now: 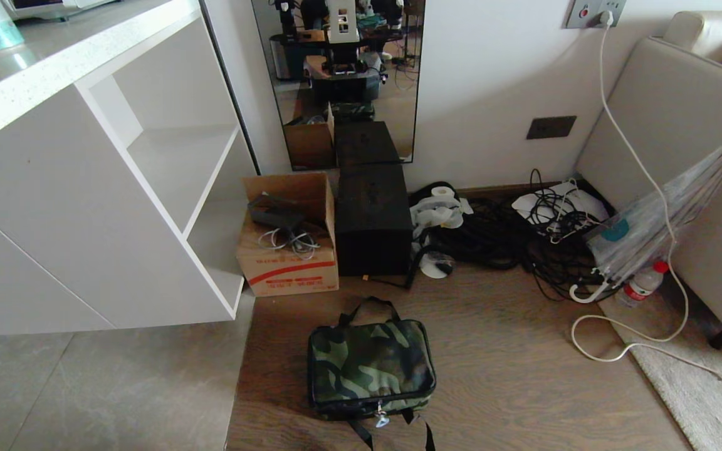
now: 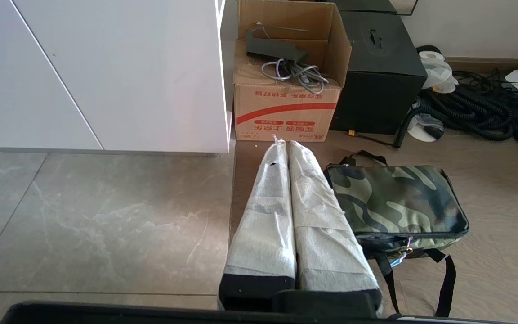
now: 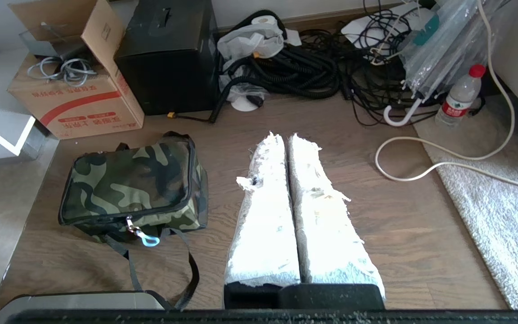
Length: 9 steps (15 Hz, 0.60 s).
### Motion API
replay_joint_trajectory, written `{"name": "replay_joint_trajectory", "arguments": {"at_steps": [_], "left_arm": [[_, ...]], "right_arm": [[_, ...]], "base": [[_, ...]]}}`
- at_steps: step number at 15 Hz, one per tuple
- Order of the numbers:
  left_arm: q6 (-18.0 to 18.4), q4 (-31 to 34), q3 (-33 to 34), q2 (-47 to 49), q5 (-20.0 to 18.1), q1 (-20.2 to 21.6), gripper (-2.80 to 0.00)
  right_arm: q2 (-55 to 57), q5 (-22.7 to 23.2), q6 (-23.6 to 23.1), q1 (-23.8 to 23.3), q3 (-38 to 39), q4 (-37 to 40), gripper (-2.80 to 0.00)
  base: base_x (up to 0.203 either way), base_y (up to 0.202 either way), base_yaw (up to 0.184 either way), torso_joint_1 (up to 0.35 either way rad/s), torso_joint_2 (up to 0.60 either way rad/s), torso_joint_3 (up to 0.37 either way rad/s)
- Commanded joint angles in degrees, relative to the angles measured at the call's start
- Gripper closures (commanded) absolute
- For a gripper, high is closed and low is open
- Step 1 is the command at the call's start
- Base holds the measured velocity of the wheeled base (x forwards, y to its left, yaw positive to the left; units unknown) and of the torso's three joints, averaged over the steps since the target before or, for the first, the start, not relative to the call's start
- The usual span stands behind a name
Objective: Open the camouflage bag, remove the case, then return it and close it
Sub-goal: Open the top of the storage box
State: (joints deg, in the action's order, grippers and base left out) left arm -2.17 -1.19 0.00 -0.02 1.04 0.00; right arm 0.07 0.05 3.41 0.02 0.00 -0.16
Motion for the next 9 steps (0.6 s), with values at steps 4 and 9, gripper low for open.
{"name": "replay_joint_trajectory", "arguments": {"at_steps": [4,9], "left_arm": [[-0.03,-0.04,0.53,0.02,0.02,0.00,0.00],[-0.03,-0.04,0.53,0.02,0.02,0.00,0.00]], "right_arm": [[-0.07,0.04,0.01,-0.02,0.00,-0.02,0.00],[0.11,0.04,-0.36,-0.01,-0.15,0.28,0.00]], "base": [[0.000,0.000,0.000,0.000,0.00,0.000],[0.000,0.000,0.000,0.000,0.00,0.000]]}}
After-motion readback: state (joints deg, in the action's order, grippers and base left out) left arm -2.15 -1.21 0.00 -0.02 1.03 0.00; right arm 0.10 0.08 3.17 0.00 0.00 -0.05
